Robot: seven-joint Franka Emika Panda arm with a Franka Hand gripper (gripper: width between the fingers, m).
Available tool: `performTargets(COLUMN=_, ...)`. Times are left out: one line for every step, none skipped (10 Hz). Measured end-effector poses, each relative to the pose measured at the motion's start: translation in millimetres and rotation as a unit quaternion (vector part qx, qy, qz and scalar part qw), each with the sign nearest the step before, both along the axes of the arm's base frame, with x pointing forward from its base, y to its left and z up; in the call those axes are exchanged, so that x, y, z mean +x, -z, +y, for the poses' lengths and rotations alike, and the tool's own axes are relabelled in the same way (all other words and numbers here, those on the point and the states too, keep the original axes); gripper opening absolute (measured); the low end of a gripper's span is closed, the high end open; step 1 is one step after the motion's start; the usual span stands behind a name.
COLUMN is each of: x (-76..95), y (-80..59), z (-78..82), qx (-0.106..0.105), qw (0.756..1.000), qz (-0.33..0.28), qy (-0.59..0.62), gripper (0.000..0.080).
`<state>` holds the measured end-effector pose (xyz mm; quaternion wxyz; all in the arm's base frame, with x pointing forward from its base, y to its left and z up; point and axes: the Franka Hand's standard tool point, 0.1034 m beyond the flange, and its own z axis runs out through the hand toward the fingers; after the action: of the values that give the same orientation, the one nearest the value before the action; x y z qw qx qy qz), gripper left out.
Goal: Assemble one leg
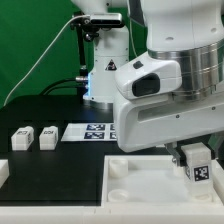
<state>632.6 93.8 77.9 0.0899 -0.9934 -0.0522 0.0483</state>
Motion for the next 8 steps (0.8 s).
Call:
performTargets(x=0.0, y=0.0, z=0.4, qx=-0.001, qw=1.0, qz=0.004, qy=0.021, gripper=0.0291)
performTargets(x=0.0, y=0.2, z=1.5, qx=-0.006, qw=0.996, qz=0.015, qy=0.089, gripper=0.0291)
performTargets(x=0.4, y=0.9, z=3.3, qx=-0.009, qw=0.985, qz=0.022, qy=0.171, gripper=0.0291)
performTargets(x=0.2, y=0.9, z=5.7, qx=-0.017, qw=0.965, qz=0.029, qy=0.262, gripper=0.0291)
performTargets(x=0.7, y=0.9, z=7.0, qx=-0.022, qw=0.948, qz=0.035, qy=0.317, gripper=0.0291)
performTargets(x=1.4, y=1.0, z=8.2, qx=-0.027, qw=0.926, qz=0.043, qy=0.373, gripper=0.0291)
performTargets(x=2.8, y=1.1, z=9.5, qx=-0.029, qw=0.882, qz=0.059, qy=0.467, gripper=0.0291)
performTargets(x=3.0, y=1.2, z=10.7, qx=-0.033, qw=0.86, qz=0.065, qy=0.505, gripper=0.0291)
